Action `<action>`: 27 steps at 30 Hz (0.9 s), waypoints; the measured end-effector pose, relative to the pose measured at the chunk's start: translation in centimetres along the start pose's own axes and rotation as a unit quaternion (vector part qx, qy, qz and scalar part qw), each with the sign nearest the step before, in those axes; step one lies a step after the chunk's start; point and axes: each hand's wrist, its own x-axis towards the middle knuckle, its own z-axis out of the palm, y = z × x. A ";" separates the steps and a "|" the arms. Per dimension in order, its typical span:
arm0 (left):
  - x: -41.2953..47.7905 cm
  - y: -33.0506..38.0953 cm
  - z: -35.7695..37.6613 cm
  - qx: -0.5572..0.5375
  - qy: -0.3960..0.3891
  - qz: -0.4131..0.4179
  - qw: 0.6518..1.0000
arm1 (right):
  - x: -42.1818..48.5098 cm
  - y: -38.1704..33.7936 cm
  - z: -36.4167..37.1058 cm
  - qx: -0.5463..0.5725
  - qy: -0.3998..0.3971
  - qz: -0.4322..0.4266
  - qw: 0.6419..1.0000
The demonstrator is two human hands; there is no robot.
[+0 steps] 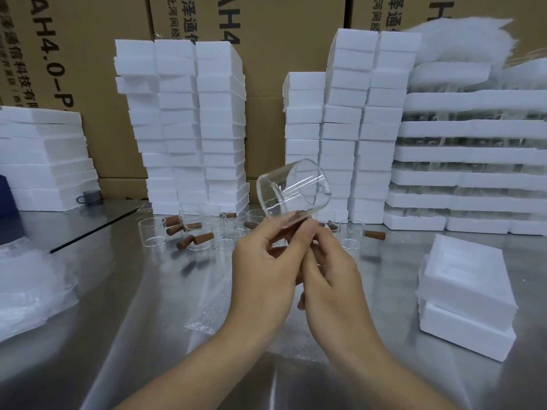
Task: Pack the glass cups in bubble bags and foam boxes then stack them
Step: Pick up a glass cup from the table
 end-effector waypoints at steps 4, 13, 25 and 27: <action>-0.3 0.6 0.2 0.001 -0.037 -0.013 0.999 | 0.0 -0.2 0.0 -0.006 -0.025 -0.007 1.000; -0.1 -0.2 0.0 0.009 -0.014 -0.021 1.000 | -0.3 0.2 0.0 0.026 -0.052 0.045 0.997; 0.0 0.4 0.0 -0.061 -0.050 -0.086 0.993 | 0.0 0.2 -0.2 0.026 -0.039 0.031 0.998; 0.1 0.4 -0.1 -0.070 -0.062 -0.103 0.990 | 0.1 0.4 -0.3 0.017 -0.033 0.031 0.999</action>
